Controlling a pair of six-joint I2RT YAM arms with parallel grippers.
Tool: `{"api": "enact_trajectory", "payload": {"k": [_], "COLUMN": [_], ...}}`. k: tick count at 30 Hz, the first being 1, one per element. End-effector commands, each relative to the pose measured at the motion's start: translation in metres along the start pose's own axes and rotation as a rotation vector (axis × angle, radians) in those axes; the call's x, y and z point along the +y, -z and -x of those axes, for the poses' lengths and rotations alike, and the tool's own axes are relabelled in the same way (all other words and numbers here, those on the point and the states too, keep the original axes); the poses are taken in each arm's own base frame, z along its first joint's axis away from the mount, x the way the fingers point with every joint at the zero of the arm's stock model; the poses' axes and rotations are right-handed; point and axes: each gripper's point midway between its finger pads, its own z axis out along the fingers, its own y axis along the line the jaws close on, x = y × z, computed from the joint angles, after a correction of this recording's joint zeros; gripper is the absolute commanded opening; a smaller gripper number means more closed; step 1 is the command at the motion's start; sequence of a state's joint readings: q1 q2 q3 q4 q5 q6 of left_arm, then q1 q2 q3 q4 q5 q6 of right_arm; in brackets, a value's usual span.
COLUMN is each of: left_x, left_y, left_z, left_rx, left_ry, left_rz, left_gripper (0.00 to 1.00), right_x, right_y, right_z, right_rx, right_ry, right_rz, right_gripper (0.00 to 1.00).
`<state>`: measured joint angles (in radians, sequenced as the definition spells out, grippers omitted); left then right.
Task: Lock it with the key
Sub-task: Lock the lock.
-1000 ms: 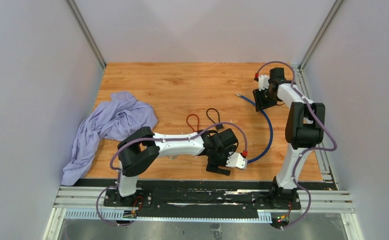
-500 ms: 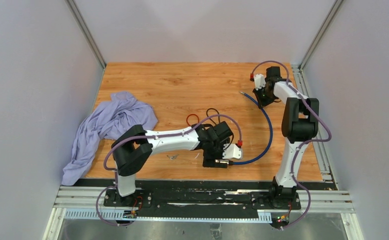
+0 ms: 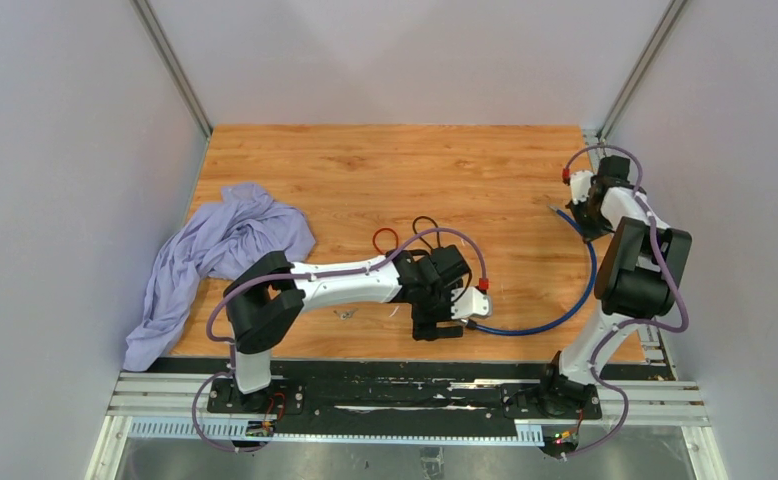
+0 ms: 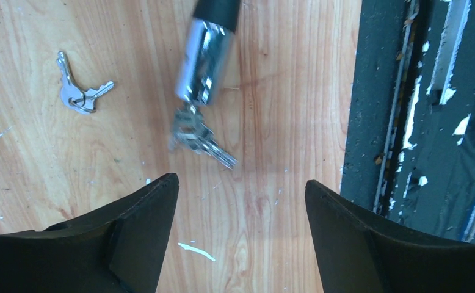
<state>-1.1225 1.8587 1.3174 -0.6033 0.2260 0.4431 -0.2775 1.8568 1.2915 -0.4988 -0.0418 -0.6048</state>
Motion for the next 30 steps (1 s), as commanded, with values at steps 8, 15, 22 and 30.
{"api": "enact_trajectory", "payload": {"k": [8, 15, 22, 30], "left_x": [-0.023, -0.042, -0.039, 0.003], "left_y": [-0.011, -0.028, -0.052, -0.069], "left_z": [0.040, 0.059, 0.074, 0.087], "left_rx": [-0.086, -0.120, -0.122, -0.167], "left_ry": [0.170, 0.277, 0.307, 0.407], "left_rz": [-0.101, -0.200, -0.230, -0.094], "left_gripper": [0.80, 0.77, 0.75, 0.71], "right_x": [-0.062, -0.063, -0.055, -0.049], "right_y": [0.029, 0.026, 0.027, 0.038], "right_z": [-0.039, -0.030, -0.028, -0.039], "right_rx": [0.104, 0.097, 0.088, 0.112], "right_ry": [-0.042, -0.078, -0.116, -0.124], "right_rz": [-0.141, -0.113, -0.075, -0.084], "right_gripper": [0.01, 0.01, 0.01, 0.01]}}
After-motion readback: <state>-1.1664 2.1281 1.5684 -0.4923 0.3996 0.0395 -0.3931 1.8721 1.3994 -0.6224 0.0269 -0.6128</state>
